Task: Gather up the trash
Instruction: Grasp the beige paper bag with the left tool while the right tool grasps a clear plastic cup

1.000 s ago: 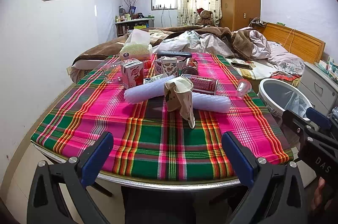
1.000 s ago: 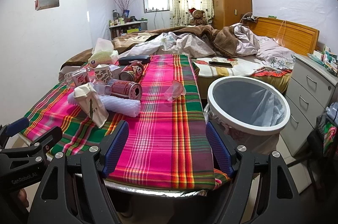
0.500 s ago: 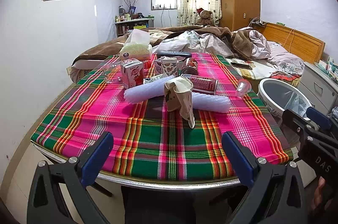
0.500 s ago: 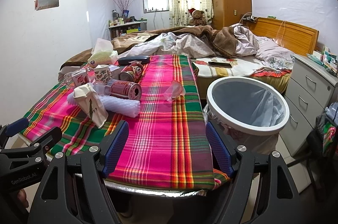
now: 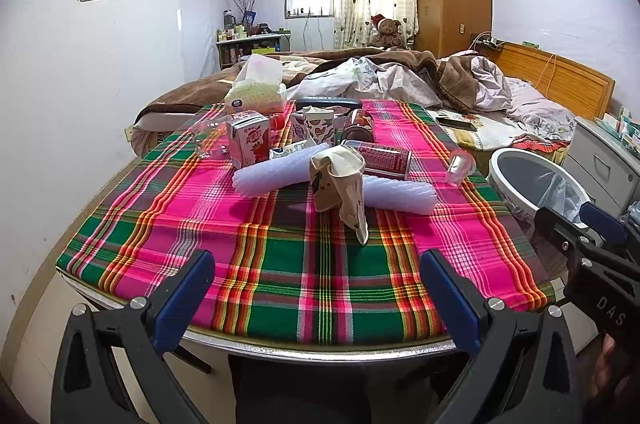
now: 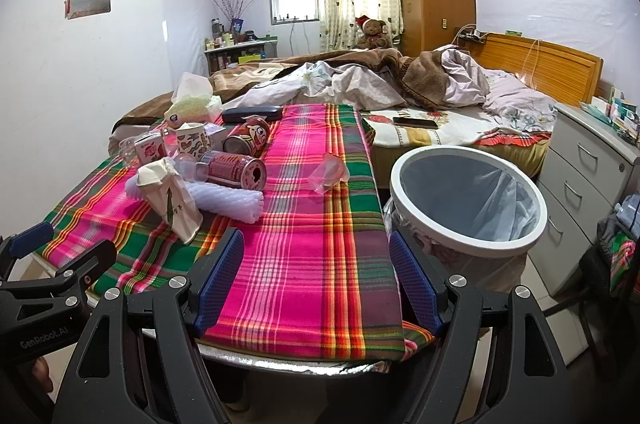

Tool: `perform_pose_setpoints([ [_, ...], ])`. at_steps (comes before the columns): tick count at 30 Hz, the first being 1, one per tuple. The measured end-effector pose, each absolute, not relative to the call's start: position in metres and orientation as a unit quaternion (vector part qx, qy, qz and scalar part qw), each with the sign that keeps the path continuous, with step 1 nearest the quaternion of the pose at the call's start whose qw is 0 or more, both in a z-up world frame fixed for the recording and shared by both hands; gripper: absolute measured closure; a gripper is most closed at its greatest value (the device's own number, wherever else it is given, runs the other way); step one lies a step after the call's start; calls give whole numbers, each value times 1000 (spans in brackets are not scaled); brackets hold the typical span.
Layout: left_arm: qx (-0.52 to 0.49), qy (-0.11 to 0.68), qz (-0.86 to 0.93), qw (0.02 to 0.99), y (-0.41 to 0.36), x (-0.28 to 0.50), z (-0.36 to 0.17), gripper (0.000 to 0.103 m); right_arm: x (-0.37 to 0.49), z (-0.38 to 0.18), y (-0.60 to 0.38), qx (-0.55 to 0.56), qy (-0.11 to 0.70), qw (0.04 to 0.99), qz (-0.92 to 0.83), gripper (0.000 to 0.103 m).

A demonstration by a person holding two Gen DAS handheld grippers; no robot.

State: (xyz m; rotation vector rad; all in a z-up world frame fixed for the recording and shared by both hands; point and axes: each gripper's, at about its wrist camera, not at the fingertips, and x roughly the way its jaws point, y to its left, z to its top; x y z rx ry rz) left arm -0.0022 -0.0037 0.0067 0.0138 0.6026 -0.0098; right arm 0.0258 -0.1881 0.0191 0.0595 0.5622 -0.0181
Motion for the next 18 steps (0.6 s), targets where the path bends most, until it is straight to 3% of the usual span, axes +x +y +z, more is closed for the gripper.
perform_pose_setpoints([
  [11,2,311,-35,950,-8,33,-2,0,67,13,-204,44,291,956,-16,26],
  [17,-21,323,-53,945,-11,64,-9,6,104,2,-217,72,304,950,-16,26],
  [18,-25,335,-54,940,-10,72,-12,11,111,-1,-218,70,306,949,-17,26],
])
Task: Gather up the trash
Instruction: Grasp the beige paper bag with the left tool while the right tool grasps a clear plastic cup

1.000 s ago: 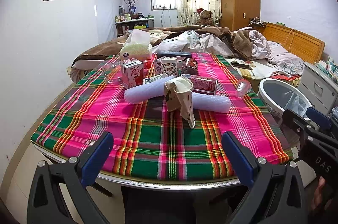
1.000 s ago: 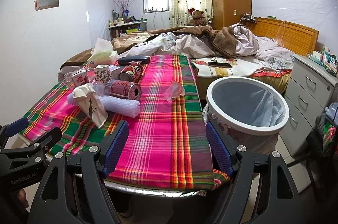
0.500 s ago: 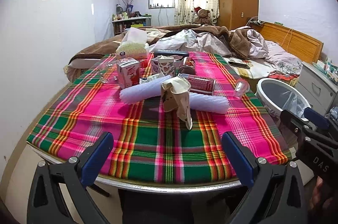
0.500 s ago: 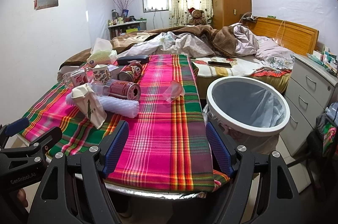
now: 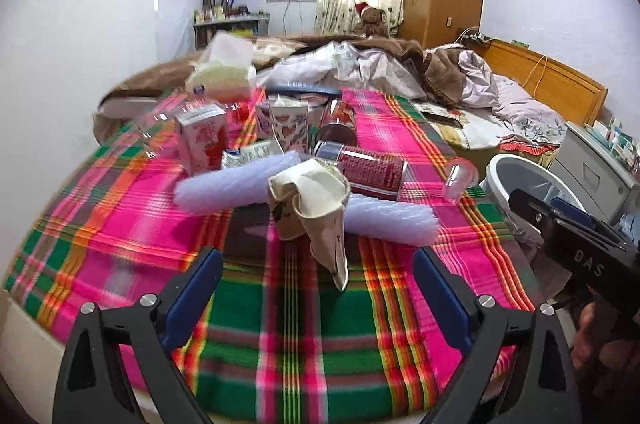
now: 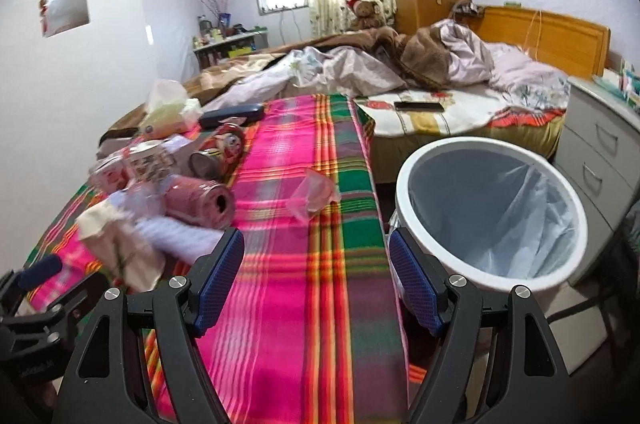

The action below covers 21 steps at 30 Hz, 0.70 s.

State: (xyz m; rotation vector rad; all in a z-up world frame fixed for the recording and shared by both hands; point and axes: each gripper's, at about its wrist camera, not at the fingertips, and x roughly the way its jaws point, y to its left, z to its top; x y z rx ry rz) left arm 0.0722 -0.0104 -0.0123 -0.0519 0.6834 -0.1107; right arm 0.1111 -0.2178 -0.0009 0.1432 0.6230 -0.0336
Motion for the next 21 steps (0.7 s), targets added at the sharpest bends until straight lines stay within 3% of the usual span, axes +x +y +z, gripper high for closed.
perform_pose_setpoints([
  [4,-30,351,-63,934,-12,90,-21,25,134,-7,-219,85,332,939,-2,26],
  [11,-47,374,-78,923,-10,108,-30,39,161,-15,-215,101,364,926,4,27],
  [13,-53,379,-81,920,-8,110,-31,47,168,-16,-215,98,374,922,-2,37],
  [18,-52,387,-92,916,-9,116,-33,65,177,-21,-213,95,390,916,-10,46],
  [21,-61,393,-101,912,-9,120,-35,71,179,-23,-213,94,395,914,-13,57],
])
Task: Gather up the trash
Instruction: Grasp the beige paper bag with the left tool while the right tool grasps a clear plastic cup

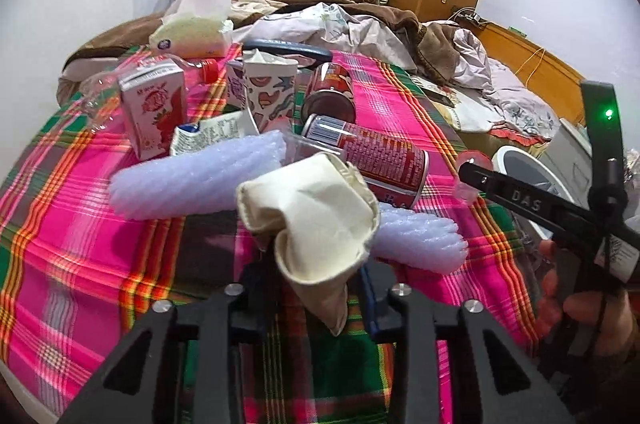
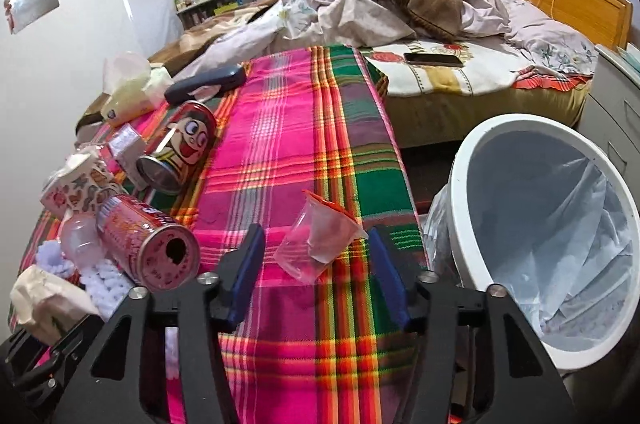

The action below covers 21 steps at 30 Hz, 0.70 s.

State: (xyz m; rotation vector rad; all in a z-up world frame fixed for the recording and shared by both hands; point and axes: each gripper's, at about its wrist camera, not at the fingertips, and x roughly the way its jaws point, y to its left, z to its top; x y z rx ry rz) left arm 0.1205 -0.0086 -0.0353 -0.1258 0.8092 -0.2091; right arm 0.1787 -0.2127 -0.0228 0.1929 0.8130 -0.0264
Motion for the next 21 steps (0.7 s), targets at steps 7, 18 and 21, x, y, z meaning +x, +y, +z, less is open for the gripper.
perform_pose_setpoints([
  [7,-59,381,-98,918,-7,119,-28,76,177,-14,-213,89,380,921,-6,85],
  [18,-51,388,-89,916,-11,126,-32,76,200,-23,-211,101,402,910,6,51],
  [21,-53,391,-87,915,-11,128,-33,76,201,-22,-210,100,400,911,1,52],
])
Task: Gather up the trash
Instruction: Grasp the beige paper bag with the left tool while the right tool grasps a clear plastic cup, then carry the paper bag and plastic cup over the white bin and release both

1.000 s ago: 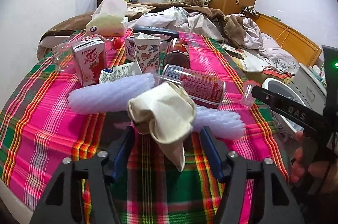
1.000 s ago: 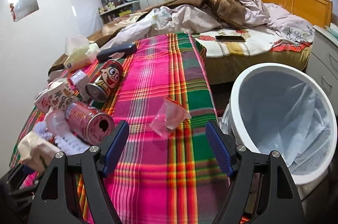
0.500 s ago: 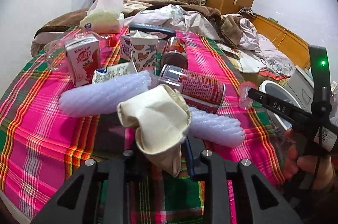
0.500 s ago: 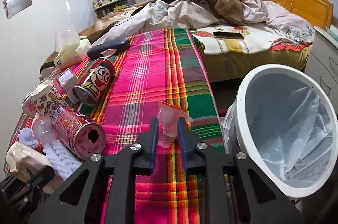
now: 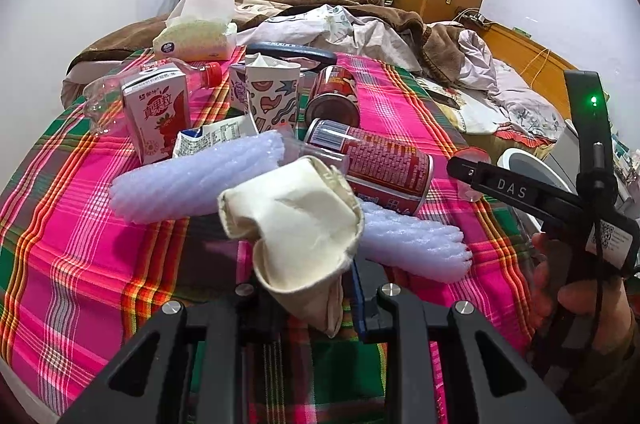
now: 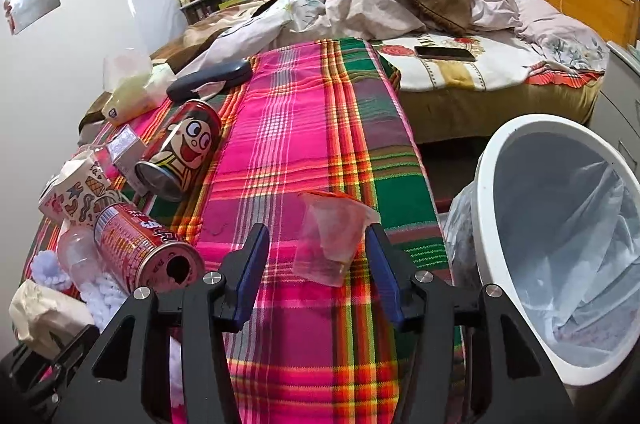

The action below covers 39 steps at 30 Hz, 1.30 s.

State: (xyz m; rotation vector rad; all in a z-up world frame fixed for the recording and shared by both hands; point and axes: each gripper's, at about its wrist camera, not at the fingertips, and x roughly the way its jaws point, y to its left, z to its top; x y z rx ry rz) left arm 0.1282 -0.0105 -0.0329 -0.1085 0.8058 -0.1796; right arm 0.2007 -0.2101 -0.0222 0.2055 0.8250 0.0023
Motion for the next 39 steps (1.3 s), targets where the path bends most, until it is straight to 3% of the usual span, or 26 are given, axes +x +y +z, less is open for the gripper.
perform_pose_setpoints([
  [3,-53,390,-87,915,-10,130,-33,76,198,-20,-209,94,393,915,1,71],
  [23,-30,344,-96,933,-28,107,2,76,153,24,-231,92,306,947,15,71],
  [39,-26,353,-72,933,-33,116,-12,78,136,20,-242,104,295,950,13,71],
])
